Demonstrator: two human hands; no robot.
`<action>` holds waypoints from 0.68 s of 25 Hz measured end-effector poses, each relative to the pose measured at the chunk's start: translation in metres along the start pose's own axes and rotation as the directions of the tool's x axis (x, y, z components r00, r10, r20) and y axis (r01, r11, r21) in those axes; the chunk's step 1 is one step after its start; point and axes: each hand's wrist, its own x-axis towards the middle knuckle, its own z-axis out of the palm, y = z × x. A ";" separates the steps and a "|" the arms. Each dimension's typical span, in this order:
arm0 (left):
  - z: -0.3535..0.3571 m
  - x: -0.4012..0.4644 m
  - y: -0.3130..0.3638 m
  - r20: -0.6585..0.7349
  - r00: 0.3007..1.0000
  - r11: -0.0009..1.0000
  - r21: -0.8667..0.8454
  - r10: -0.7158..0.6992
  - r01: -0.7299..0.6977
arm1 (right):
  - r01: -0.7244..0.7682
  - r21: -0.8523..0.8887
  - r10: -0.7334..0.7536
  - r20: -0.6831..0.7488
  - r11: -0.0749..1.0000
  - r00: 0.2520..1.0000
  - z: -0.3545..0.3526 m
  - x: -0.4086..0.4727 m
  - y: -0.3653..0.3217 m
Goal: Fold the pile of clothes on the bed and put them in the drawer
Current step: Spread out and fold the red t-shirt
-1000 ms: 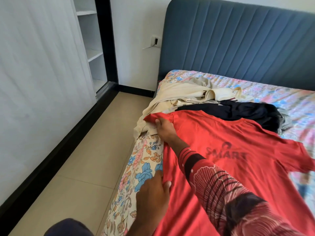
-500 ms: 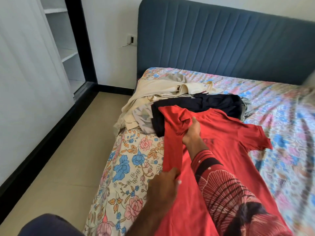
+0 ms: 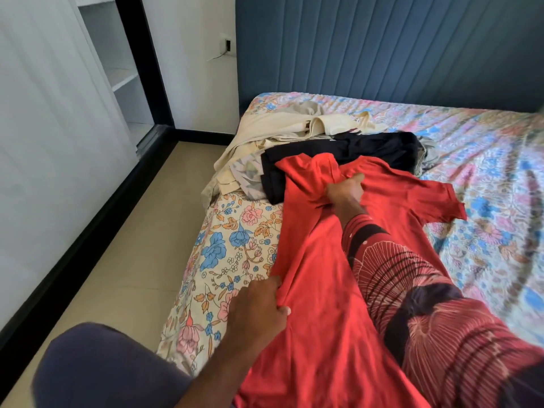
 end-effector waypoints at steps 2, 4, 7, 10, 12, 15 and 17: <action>-0.003 -0.007 0.002 -0.009 1.000 0.999 0.032 0.015 -0.015 | 0.160 -0.046 -0.160 0.009 0.986 0.987 -0.025 -0.043 -0.005; -0.005 -0.011 0.008 -0.024 0.999 0.998 0.053 0.024 -0.023 | 0.321 -0.023 -0.318 0.095 0.947 0.943 -0.042 -0.097 0.017; -0.003 -0.022 0.023 -0.027 0.999 0.998 0.052 0.031 -0.029 | 0.465 -0.026 -0.402 0.462 0.885 0.790 -0.067 -0.187 0.083; 0.001 -0.041 0.032 0.039 0.999 0.996 0.084 0.001 -0.005 | 0.527 0.016 -0.443 0.565 0.850 0.696 -0.082 -0.224 0.115; -0.004 -0.058 0.029 0.090 0.994 0.986 0.159 -0.061 0.046 | 0.435 0.049 -0.389 0.547 0.899 0.742 -0.084 -0.224 0.119; -0.016 -0.082 0.027 0.207 0.976 0.972 0.234 -0.062 0.012 | 0.277 0.145 -0.313 0.484 0.950 0.817 -0.091 -0.224 0.120; -0.020 -0.092 0.041 0.332 0.942 0.995 0.069 0.045 -0.071 | 0.307 0.192 -0.362 0.464 0.932 0.808 -0.103 -0.224 0.119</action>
